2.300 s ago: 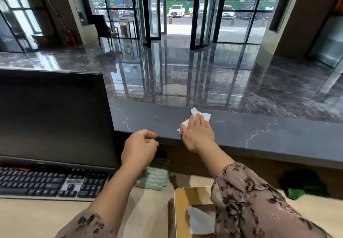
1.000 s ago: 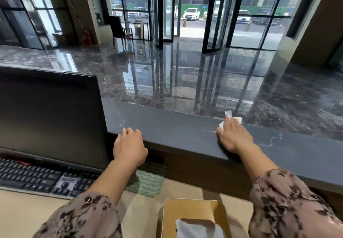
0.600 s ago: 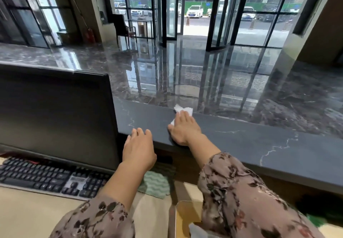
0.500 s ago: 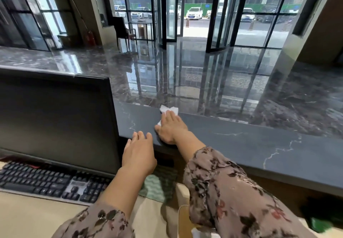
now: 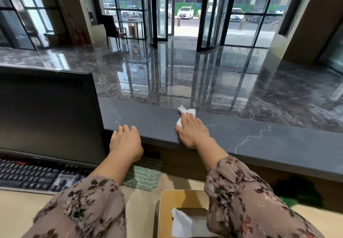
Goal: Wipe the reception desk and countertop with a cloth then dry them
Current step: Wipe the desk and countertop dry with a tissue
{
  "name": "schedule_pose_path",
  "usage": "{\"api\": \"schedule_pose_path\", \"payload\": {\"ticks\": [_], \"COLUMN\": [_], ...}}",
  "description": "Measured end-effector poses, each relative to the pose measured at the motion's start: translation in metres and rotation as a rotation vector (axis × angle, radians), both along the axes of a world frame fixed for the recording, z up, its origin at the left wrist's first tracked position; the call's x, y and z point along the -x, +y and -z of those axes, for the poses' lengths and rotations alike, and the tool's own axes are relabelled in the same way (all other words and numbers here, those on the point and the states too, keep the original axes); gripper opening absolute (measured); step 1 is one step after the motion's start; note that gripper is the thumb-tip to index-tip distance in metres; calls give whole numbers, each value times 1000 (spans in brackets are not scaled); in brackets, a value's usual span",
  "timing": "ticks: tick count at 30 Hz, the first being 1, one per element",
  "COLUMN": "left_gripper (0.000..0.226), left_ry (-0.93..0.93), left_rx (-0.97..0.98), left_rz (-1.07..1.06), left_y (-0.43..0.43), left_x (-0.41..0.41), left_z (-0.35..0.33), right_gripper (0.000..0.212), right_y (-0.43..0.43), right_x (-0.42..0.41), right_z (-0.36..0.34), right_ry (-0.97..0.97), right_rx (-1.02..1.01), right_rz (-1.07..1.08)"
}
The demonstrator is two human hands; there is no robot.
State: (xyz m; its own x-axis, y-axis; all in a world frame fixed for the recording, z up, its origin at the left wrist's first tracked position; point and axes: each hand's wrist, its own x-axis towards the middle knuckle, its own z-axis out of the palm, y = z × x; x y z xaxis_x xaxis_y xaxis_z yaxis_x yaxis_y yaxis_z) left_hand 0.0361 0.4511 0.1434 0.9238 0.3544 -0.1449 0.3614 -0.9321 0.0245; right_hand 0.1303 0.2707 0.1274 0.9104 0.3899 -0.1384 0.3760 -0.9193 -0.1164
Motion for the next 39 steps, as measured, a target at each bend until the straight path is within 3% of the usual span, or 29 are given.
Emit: {"api": "schedule_pose_path", "payload": {"ticks": [5, 11, 16, 20, 23, 29, 35, 39], "left_gripper": [43, 58, 66, 68, 67, 47, 27, 37], "left_ry": [-67, -69, -14, -13, -8, 11, 37, 36], "left_rx": [-12, 137, 215, 218, 199, 202, 163, 178], "left_rz": [113, 316, 441, 434, 400, 256, 240, 252], "left_y": [-42, -92, -113, -114, -113, -121, -126, -124], "left_x": [4, 12, 24, 26, 22, 9, 0, -3], "left_z": [-13, -24, -24, -19, -17, -20, -27, -26], "right_gripper": [61, 59, 58, 53, 61, 57, 56, 56], "right_y": [-83, -182, -165, -101, -60, -95, -200, -268], "right_x": [17, 43, 53, 67, 68, 51, 30, 16], "right_z": [2, 1, 1, 1, 7, 8, 0, 1], "right_ry": [-38, -92, -127, -181, -144, -132, -156, -112], "right_rx": [28, 49, -50, -173, -93, -39, -58, -75], "right_rz": [149, 443, 579, 404, 173, 24, 316, 584]}}
